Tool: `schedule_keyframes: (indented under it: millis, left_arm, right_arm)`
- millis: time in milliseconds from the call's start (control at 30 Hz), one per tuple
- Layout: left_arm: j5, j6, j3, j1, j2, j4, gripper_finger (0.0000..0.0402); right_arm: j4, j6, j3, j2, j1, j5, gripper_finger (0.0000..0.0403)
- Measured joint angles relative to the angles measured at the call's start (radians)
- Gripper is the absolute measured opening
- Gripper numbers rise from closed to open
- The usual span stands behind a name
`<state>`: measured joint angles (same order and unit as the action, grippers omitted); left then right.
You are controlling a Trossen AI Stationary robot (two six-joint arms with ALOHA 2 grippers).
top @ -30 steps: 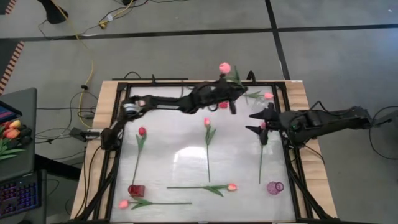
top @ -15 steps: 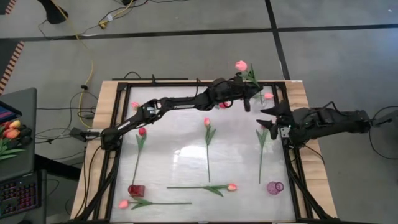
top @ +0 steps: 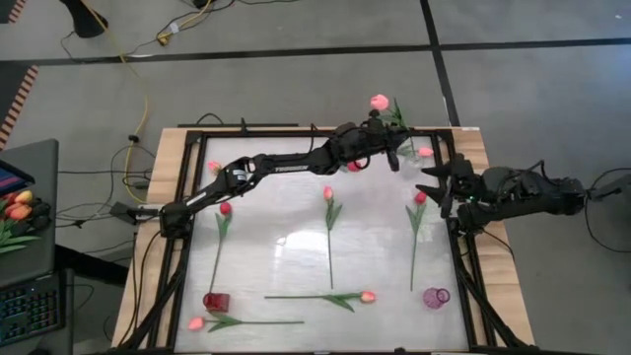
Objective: Sort flowers into vase by color
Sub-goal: Put the pink flower in the transparent vase
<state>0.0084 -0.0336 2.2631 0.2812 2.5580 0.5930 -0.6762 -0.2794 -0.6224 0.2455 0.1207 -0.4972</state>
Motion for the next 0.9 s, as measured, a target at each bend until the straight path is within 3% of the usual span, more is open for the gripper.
schedule_keyframes:
  millis: [267, 400, 900]
  left_arm:
    - [-0.017, -0.064, 0.004, 0.031, 0.01, 0.013, 0.0]
    - [-0.008, -0.082, 0.093, 0.037, 0.071, 0.0, 0.0]
    - [0.031, -0.087, 0.084, 0.027, 0.082, -0.041, 0.0]
  right_arm:
    - [0.004, 0.017, 0.0, 0.002, 0.0, -0.011, 0.029]
    - [0.008, 0.019, 0.0, 0.002, -0.004, -0.034, 0.029]
    - [0.009, 0.024, 0.0, 0.002, -0.012, -0.029, 0.029]
